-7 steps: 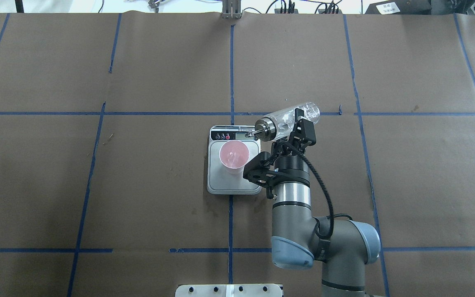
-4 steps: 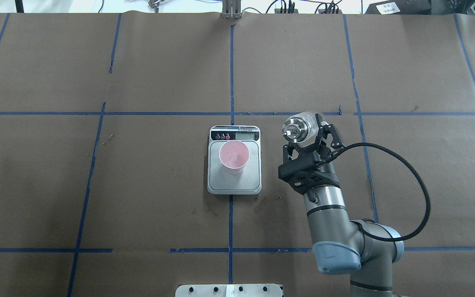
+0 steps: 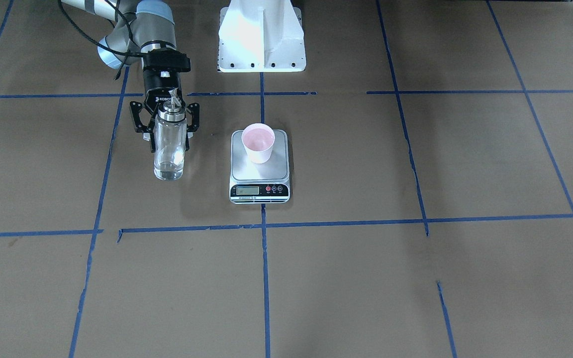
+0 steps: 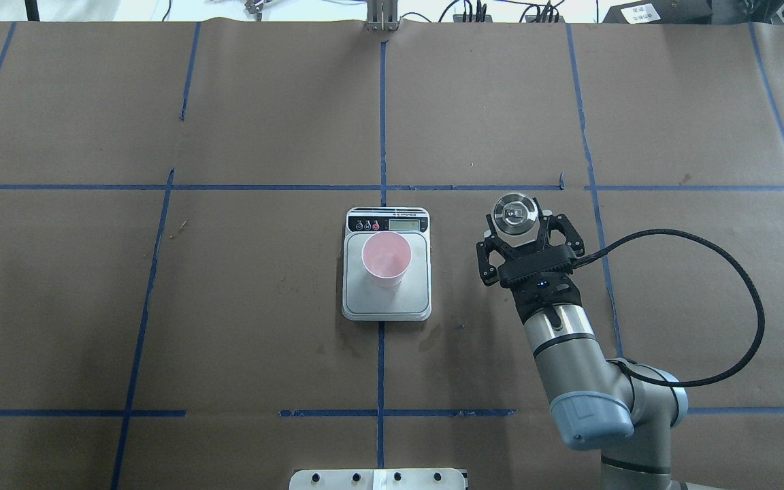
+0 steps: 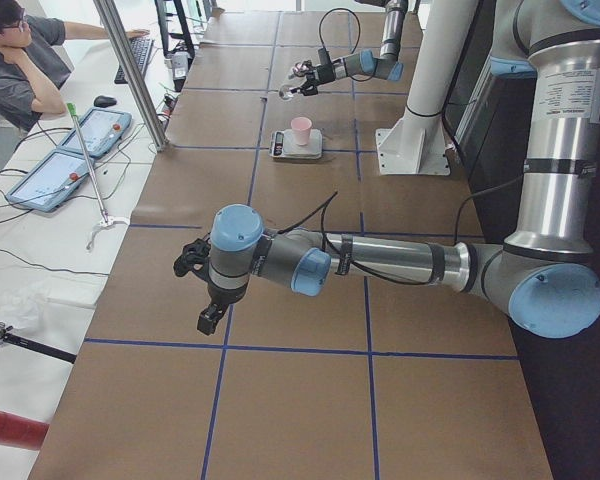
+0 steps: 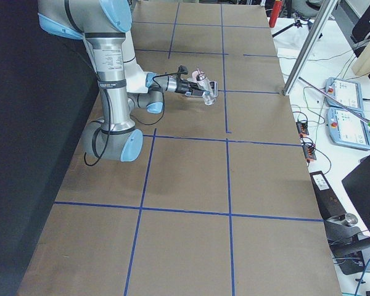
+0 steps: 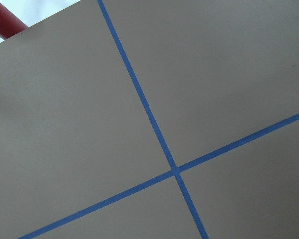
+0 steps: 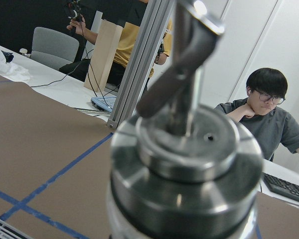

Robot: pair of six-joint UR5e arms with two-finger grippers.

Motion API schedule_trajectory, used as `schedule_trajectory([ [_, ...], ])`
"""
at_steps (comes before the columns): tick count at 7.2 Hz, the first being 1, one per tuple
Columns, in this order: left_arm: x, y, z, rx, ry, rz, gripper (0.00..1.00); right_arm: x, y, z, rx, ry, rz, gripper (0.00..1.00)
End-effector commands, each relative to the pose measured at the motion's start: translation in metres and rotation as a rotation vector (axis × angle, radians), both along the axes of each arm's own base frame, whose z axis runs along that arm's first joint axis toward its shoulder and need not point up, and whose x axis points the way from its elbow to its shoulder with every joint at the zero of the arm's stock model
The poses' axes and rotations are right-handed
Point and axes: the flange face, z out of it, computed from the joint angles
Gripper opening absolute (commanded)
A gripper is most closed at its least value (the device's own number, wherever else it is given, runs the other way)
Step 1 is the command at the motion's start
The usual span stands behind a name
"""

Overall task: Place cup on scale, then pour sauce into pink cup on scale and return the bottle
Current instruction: 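Turn the bottle upright with the right gripper and move it away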

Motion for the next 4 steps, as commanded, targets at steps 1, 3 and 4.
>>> schedule_trajectory([
  [1,-0.003,0.000,-0.001,0.002,0.000,-0.006,1.00,0.028,-0.018,0.036,-0.127,-0.151,-0.052,0.00],
  [3,-0.003,-0.004,-0.005,0.009,0.000,-0.006,1.00,0.074,-0.024,0.070,-0.198,-0.178,-0.051,0.00],
  [4,-0.003,-0.007,-0.010,0.019,-0.001,-0.007,1.00,0.078,-0.027,0.074,-0.239,-0.234,-0.059,0.00],
])
